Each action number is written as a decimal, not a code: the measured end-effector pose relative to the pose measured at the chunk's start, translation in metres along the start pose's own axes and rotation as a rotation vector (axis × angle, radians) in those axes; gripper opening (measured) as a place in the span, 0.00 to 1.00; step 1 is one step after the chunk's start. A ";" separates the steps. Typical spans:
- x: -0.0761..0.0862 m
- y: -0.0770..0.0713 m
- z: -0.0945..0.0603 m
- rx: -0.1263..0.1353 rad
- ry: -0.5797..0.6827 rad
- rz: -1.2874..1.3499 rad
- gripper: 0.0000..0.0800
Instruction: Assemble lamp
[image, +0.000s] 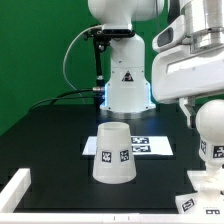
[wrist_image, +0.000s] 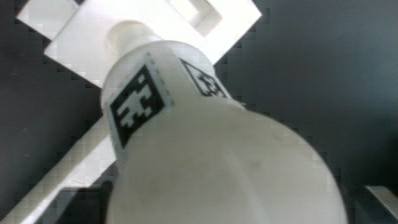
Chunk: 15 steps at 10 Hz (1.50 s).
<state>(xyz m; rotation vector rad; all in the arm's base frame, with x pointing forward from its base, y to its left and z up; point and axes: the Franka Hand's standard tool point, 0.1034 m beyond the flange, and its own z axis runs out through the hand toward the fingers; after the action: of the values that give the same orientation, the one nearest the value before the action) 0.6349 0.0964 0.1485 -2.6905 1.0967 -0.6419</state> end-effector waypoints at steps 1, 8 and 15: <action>0.000 0.001 0.001 -0.003 -0.001 -0.001 0.72; -0.014 0.009 0.014 -0.019 0.004 -0.018 0.72; -0.025 0.016 0.011 0.064 0.143 -0.041 0.72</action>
Offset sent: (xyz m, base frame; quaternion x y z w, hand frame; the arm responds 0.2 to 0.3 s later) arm 0.0019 -0.0025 -0.0070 -0.0017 0.0065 0.0012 1.0000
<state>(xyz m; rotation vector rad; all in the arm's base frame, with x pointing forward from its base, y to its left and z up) 0.6136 0.1022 0.1249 -2.6539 1.0361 -0.8733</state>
